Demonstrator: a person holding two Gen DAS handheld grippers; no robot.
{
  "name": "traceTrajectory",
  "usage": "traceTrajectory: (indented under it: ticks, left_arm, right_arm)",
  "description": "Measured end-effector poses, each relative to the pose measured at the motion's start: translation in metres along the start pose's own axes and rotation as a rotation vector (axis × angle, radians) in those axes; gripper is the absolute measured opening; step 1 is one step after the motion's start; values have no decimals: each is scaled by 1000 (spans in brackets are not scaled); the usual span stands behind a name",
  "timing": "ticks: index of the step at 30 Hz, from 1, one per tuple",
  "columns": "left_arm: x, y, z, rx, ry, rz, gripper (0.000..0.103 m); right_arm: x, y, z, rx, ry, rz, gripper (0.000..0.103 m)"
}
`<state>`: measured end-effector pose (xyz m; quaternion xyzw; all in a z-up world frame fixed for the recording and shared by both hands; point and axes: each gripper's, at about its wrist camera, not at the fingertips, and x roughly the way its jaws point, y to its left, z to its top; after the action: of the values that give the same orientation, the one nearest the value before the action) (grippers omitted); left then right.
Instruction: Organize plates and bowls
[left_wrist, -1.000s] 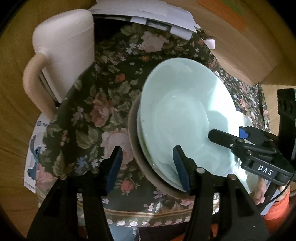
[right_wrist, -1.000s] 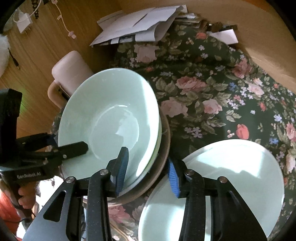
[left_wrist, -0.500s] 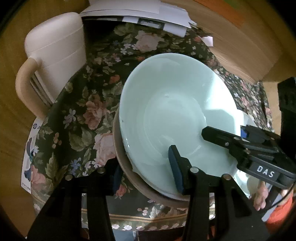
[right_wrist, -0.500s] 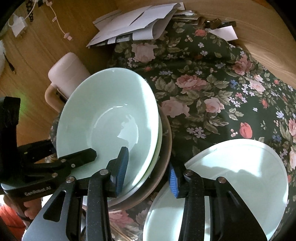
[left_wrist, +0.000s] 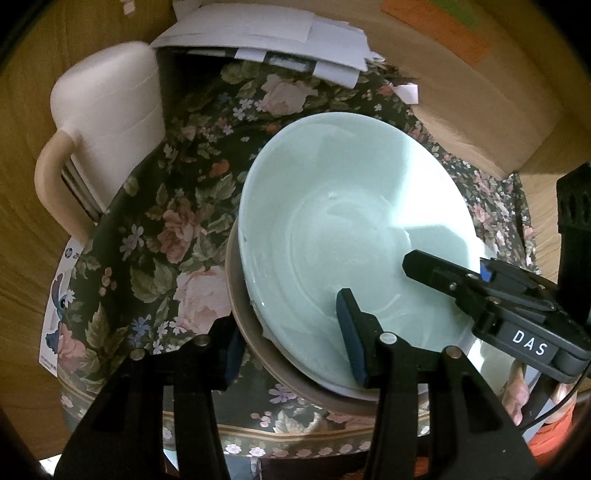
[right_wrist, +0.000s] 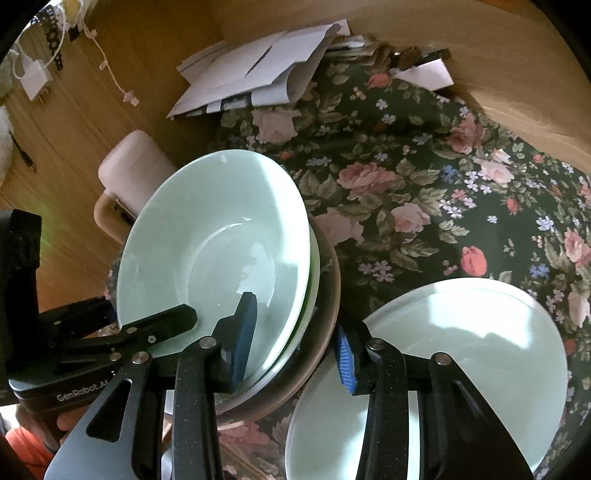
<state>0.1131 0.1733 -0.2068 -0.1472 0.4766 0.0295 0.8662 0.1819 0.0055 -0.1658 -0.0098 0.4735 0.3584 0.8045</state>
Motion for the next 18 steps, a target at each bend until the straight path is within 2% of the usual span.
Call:
traceTrajectory:
  ticks: [18]
  left_arm:
    - [-25,-60,8,103,-59,-34,46]
  right_arm:
    - [-62,-30,-10,35,-103,-33,36]
